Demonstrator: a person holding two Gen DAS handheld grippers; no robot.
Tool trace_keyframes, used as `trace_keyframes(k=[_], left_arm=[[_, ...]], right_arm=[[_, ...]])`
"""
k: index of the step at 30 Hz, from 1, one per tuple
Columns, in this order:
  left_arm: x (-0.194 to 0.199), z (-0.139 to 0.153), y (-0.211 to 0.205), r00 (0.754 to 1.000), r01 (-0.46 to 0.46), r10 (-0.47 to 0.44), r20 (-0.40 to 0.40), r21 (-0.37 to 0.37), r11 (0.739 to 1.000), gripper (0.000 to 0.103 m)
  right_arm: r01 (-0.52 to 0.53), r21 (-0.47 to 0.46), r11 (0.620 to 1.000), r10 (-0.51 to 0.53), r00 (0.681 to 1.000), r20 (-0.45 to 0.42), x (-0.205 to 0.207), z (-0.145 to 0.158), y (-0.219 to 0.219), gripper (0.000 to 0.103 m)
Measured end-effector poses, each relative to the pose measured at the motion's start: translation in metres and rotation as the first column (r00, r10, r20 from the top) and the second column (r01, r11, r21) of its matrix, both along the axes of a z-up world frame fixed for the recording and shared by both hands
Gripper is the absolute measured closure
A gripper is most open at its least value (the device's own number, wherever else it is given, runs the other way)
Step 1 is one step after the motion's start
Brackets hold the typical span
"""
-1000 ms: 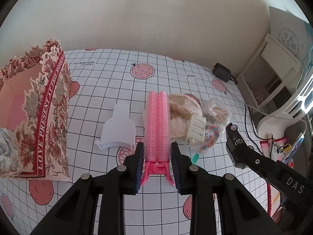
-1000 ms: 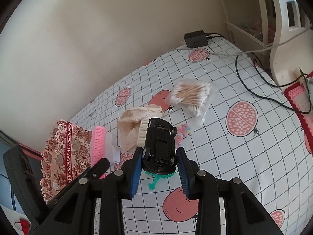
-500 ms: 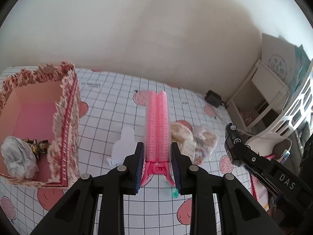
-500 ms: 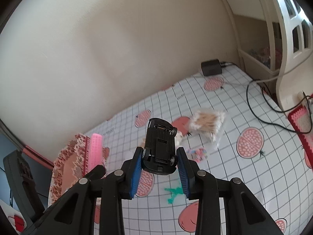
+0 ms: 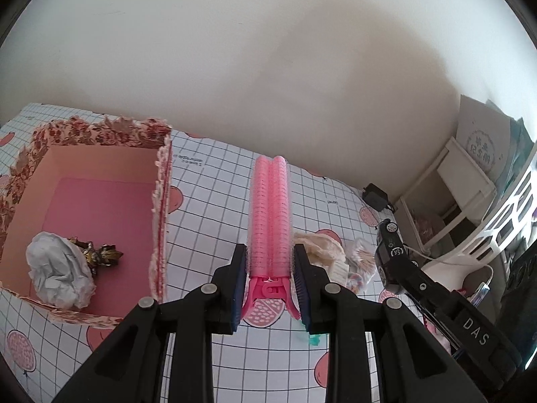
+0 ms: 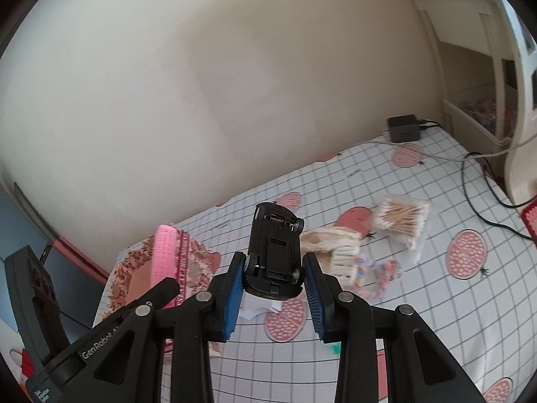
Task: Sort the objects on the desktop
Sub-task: 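Lift pink roller with left tool while right lifts the toy car toward the box, then carry the pink roller with left tool while right carries the black car over the box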
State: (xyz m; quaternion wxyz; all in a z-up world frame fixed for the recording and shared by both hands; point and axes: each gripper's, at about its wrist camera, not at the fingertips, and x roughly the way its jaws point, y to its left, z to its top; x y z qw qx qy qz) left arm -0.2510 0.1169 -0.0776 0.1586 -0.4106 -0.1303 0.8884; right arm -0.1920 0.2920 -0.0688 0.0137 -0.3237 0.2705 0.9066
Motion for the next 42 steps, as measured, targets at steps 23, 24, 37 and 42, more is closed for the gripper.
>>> trace_keyframes(k=[23, 24, 37, 42], left_arm=[[-0.001, 0.009, -0.099, 0.979, -0.201, 0.201, -0.013, 0.033, 0.979, 0.075], [0.000, 0.009, -0.104, 0.977, -0.211, 0.212, -0.012, 0.036, 0.977, 0.075], [0.009, 0.010, -0.163, 0.924, -0.382, 0.382, 0.000, 0.027, 0.924, 0.075], [0.011, 0.008, -0.181, 0.900, -0.436, 0.436, 0.011, 0.023, 0.900, 0.075]], right_arm=[[-0.173, -0.008, 0.985, 0.173, 0.984, -0.039, -0.026, -0.005, -0.100, 0.066], [-0.179, -0.008, 0.984, 0.179, 0.983, -0.040, -0.027, -0.005, -0.103, 0.066], [-0.267, 0.016, 0.964, 0.268, 0.962, -0.057, -0.031, -0.005, -0.154, 0.066], [-0.302, 0.027, 0.953, 0.303, 0.951, -0.063, -0.033, -0.007, -0.171, 0.066]])
